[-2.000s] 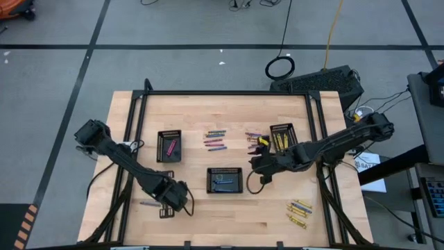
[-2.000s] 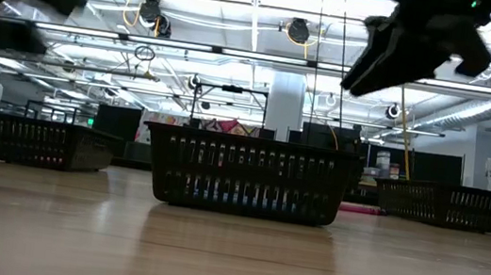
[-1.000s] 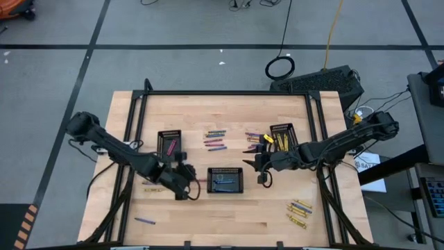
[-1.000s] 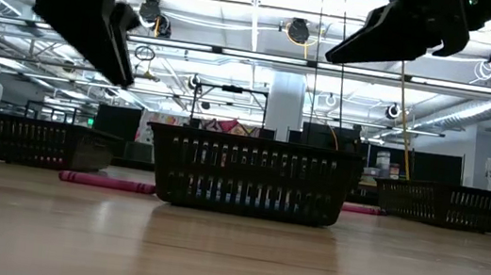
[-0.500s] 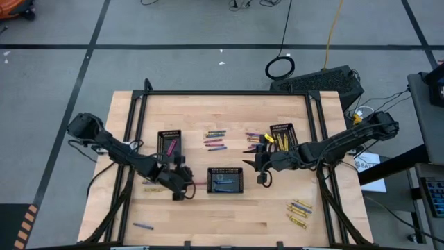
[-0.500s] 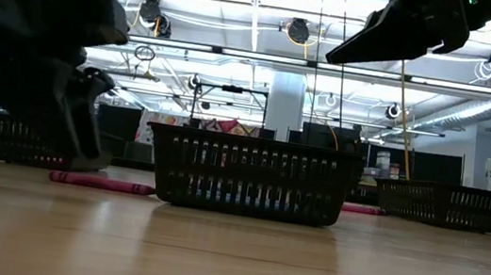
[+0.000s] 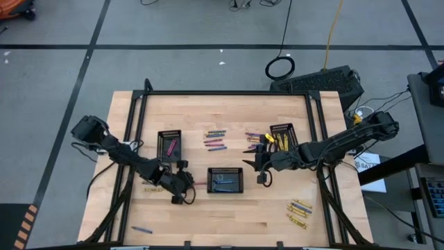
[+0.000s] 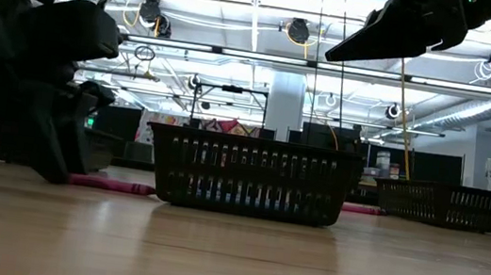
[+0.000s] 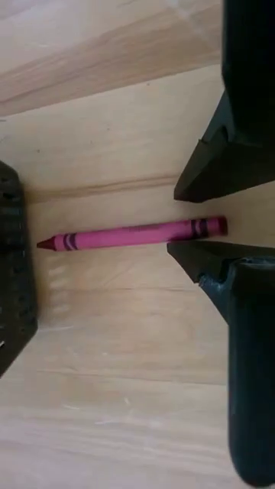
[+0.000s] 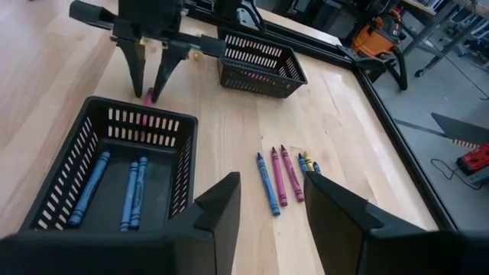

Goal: Sort crayons
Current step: Put the red crayon into the left black basket

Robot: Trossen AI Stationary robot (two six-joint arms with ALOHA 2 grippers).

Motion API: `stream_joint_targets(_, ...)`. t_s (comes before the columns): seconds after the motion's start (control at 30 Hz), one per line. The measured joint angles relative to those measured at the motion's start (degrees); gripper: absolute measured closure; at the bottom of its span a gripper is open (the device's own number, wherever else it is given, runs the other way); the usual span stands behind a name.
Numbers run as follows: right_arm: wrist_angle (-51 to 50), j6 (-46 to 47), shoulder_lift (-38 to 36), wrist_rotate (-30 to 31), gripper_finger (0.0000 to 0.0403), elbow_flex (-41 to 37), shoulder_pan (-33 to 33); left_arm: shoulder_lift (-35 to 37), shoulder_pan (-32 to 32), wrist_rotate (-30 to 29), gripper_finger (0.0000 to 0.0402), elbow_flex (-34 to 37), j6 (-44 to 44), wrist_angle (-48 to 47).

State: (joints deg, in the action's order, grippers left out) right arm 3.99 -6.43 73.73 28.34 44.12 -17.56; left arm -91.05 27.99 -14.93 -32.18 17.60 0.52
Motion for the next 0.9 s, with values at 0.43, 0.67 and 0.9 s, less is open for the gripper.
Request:
stream_joint_targets(0.43, -0.15, -3.28, -4.21, 0.27, 0.0273, 0.00, -0.57, 8.98, 0.36, 3.17, 0.0397, -3.68, 5.98, -15.62)
stream_joint_targets(0.67, -0.36, -3.09, -5.11, 0.22, 0.0273, 0.00, -0.50, 22.75, 2.73, -7.53, 0.0398, -16.42, 17.64, -43.81)
stream_joint_targets(0.9, -0.29, -2.82, -4.01, 0.22, 0.0273, 0.00, -0.48, 30.22, 1.65, -12.25, 0.0399, -22.14, 51.98, -70.74)
